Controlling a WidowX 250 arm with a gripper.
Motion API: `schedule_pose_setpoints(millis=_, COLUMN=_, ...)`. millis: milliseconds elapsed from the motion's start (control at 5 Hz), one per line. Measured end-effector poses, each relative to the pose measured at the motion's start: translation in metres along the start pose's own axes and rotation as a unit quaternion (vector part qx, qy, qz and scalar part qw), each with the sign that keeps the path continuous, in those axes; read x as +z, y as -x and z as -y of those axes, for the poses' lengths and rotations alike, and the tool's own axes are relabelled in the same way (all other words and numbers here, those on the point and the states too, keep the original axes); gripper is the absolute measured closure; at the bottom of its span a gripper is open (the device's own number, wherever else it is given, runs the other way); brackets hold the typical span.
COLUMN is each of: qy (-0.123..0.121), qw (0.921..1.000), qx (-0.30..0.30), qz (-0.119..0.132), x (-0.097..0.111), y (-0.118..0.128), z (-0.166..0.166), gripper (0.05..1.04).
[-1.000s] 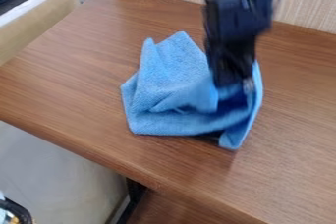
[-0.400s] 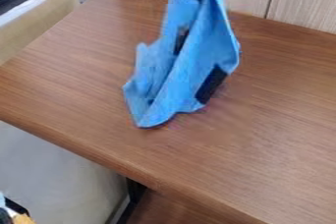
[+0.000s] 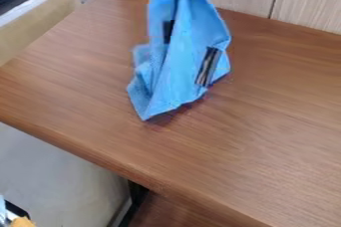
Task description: Fold the cloth from bottom right to top left
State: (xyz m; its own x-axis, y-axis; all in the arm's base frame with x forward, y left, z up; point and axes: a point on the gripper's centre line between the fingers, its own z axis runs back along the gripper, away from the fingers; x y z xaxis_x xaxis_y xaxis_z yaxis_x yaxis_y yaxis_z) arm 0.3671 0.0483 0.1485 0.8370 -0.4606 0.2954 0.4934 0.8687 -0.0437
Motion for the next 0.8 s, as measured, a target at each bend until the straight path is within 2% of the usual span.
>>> schedule_pose_setpoints(millis=200, qy=0.003, qw=0.9997, qx=0.024, qz=-0.006, x=-0.017, y=0.016, z=-0.023, gripper=1.018)
schedule_pose_setpoints(millis=600, qy=0.022, qw=0.9982, qx=0.037, qz=-0.041, x=-0.054, y=0.05, z=-0.037, gripper=1.02)
schedule_pose_setpoints(millis=800, qy=0.022, qw=0.9982, qx=0.041, qz=-0.038, x=-0.064, y=0.062, z=-0.041, gripper=1.02)
